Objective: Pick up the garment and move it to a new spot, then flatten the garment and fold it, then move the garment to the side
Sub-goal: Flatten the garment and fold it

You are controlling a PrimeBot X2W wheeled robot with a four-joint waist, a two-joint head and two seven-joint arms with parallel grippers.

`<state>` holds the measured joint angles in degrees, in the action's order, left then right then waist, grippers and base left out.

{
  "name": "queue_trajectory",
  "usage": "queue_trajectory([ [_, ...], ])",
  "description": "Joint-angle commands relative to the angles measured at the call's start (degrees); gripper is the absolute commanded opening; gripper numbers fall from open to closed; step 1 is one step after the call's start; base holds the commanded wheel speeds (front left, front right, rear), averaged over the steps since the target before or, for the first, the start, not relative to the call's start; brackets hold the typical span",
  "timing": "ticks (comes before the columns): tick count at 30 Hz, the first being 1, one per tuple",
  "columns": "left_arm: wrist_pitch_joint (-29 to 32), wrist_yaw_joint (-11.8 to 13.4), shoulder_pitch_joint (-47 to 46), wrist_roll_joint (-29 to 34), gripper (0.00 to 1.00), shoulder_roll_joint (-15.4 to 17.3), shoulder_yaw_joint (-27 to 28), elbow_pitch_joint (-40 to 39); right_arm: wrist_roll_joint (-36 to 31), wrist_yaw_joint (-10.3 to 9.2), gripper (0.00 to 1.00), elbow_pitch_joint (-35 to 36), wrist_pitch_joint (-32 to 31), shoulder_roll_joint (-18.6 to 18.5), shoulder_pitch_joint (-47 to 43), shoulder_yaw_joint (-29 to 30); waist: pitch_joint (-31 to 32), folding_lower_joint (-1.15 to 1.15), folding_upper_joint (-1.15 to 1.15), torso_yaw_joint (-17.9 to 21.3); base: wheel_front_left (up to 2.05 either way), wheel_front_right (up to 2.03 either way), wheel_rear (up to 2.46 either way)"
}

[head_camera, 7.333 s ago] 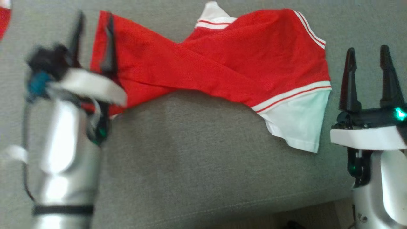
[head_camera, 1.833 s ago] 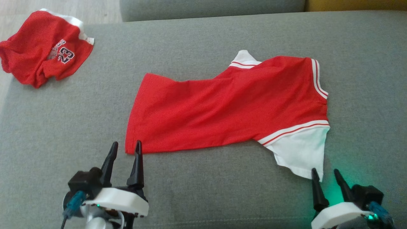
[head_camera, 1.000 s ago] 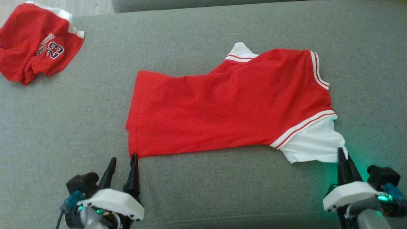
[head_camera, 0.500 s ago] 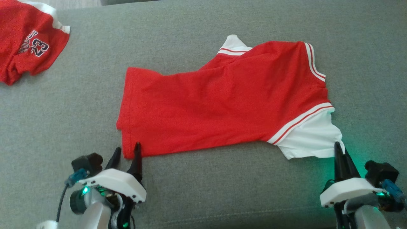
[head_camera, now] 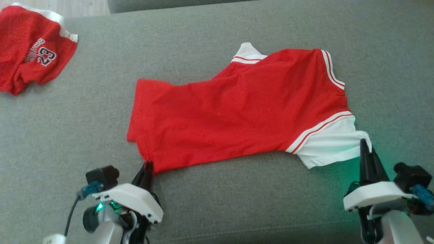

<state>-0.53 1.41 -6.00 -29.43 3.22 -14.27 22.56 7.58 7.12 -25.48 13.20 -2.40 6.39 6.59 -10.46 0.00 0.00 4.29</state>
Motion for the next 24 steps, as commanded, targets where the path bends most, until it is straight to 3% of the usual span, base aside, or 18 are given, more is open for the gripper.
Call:
queue_trajectory([
  [1, -0.65, -0.24, -0.44, -0.44, 0.0, 0.35, 1.65, -2.75, -0.08, 0.36, 0.0, 2.57, 0.98, -0.48, 1.05, -1.0, 0.75, 0.0, 0.0, -0.33, 0.0, 0.0, 0.0],
  [12, -3.7, -0.74, -0.36, -2.0, 0.0, 1.5, 3.89, -19.61, 1.96, 0.36, 0.0, 20.69, 1.76, -0.48, 1.58, 0.01, 6.96, 0.0, 0.0, -0.96, 0.0, 0.0, 0.0],
  [24, 1.71, 0.19, -6.85, 0.14, 0.0, 5.56, 4.26, -41.6, 3.05, 0.36, 0.0, 41.14, 1.79, -0.48, 2.78, 1.35, 9.46, 0.0, 0.0, -0.57, 0.0, 0.0, 0.0],
])
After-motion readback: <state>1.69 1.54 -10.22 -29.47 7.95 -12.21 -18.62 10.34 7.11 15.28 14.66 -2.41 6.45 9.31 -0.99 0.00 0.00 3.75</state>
